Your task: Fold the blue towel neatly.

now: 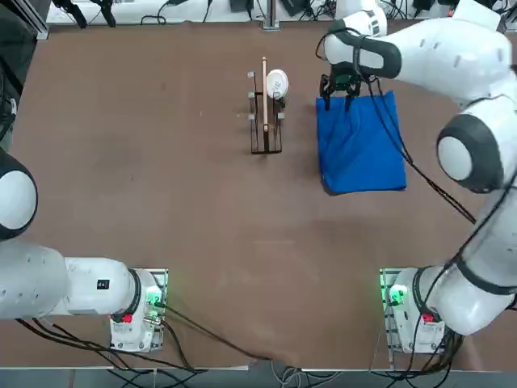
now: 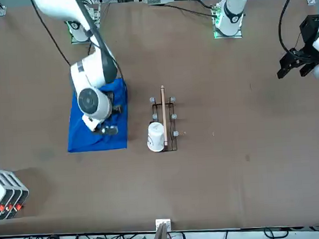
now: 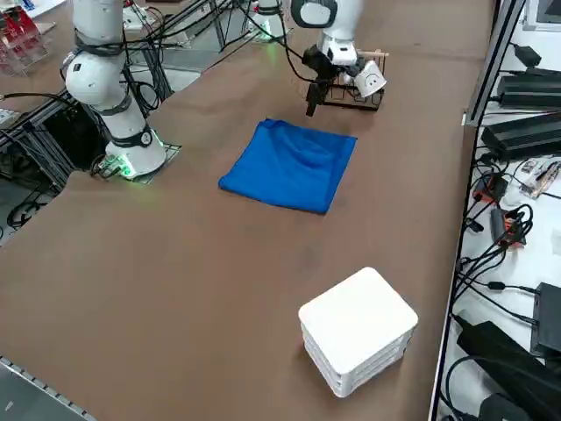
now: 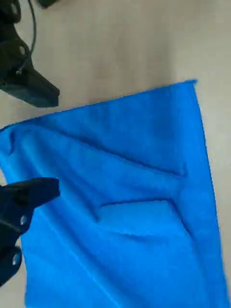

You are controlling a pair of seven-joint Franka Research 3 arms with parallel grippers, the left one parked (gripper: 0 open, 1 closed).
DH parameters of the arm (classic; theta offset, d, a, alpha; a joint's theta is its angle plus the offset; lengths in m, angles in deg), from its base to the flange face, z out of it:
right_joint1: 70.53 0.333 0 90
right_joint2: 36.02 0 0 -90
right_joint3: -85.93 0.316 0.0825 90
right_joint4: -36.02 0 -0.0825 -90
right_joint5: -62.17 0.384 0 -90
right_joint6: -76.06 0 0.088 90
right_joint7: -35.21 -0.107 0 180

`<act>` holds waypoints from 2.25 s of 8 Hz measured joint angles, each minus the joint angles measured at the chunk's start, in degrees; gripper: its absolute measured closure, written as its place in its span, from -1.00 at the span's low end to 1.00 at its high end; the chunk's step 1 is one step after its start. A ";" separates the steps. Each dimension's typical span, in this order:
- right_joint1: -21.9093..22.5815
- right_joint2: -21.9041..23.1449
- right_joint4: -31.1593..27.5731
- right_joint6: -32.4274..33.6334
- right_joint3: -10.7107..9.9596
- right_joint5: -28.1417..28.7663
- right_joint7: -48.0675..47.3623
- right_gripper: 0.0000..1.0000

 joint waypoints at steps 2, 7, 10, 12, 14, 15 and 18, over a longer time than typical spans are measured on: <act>-0.89 -2.36 1.04 -1.81 -0.26 0.00 -13.95 -0.52; -2.53 -5.70 1.05 -7.90 -1.81 -1.46 -25.21 -0.51; -3.54 -7.72 1.04 -10.51 -1.89 -1.50 -25.76 -0.50; -4.37 -8.88 0.98 -13.20 -1.91 -1.50 -25.87 -0.46; -4.77 -9.26 0.92 -13.82 -1.91 -1.49 -25.88 -0.41; -4.77 -9.49 0.83 -14.25 -1.90 -1.49 -25.91 -0.37; -4.76 -9.86 0.82 -14.86 -1.84 -1.48 -25.99 -0.27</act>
